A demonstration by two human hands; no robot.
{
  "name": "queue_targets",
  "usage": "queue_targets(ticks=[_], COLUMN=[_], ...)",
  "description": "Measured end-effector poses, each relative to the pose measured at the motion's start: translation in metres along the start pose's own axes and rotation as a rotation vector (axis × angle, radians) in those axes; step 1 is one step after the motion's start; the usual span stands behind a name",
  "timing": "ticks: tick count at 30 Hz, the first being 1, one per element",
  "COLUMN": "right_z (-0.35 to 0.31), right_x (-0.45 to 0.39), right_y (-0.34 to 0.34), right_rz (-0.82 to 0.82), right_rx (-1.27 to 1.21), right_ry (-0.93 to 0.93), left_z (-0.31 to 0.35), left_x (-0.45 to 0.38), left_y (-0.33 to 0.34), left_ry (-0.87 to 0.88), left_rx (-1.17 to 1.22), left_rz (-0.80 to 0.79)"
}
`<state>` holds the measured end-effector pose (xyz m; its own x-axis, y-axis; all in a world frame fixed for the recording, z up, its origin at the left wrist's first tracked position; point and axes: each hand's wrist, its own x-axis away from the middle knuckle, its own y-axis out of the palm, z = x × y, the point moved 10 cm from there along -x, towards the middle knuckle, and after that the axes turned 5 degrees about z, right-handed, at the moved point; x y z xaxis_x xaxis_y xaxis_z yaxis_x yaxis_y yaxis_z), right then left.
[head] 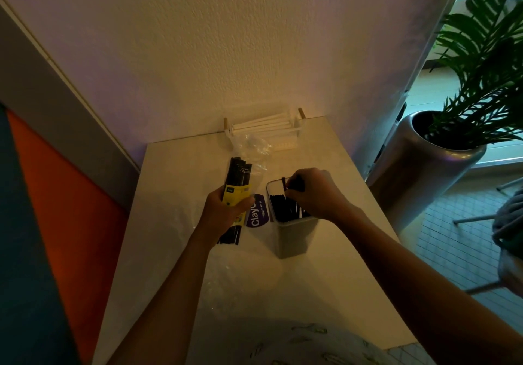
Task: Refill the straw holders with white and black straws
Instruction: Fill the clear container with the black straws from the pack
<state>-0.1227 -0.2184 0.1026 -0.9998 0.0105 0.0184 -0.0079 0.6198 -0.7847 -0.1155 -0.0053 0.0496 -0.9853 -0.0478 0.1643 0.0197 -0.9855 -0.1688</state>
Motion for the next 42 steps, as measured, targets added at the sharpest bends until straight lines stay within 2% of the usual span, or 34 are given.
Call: queue_targets(ticks=[4, 9, 11, 13, 17, 23, 29, 37, 42], right_z=[-0.007, -0.038, -0.059, -0.074, -0.077, -0.073, -0.067, -0.063, -0.064], right_x=[0.0, -0.005, -0.005, -0.008, -0.021, -0.02, -0.018, -0.017, -0.017], right_y=[-0.006, -0.067, -0.082, -0.079, -0.046, -0.023, -0.016, -0.019, -0.017], right_rz=[0.023, 0.367, 0.421, 0.351, 0.062, -0.066, -0.041, 0.139, 0.119], right_rx=[0.007, -0.129, -0.18, -0.21, -0.166, -0.031, -0.119, -0.184, -0.203], right_ry=[-0.054, -0.191, -0.301, -0.364, -0.294, -0.289, -0.258, -0.238, -0.258], left_z=[0.002, 0.004, 0.005, 0.006, 0.01, 0.01, 0.009, 0.009, 0.009], left_x=[0.001, 0.003, 0.004, 0.004, 0.006, 0.004, 0.002, -0.005, -0.004], left_y=[0.003, 0.009, 0.012, 0.016, 0.022, 0.023, 0.027, 0.028, 0.027], left_ry=[0.006, 0.014, 0.027, 0.045, 0.078, 0.068, 0.068, 0.1, 0.09], left_rx=[0.007, -0.03, -0.041, -0.059, -0.078, -0.059, -0.069, -0.21, -0.189], left_rz=[-0.012, -0.033, -0.047, -0.066, -0.088, -0.084, -0.095, -0.116, -0.114])
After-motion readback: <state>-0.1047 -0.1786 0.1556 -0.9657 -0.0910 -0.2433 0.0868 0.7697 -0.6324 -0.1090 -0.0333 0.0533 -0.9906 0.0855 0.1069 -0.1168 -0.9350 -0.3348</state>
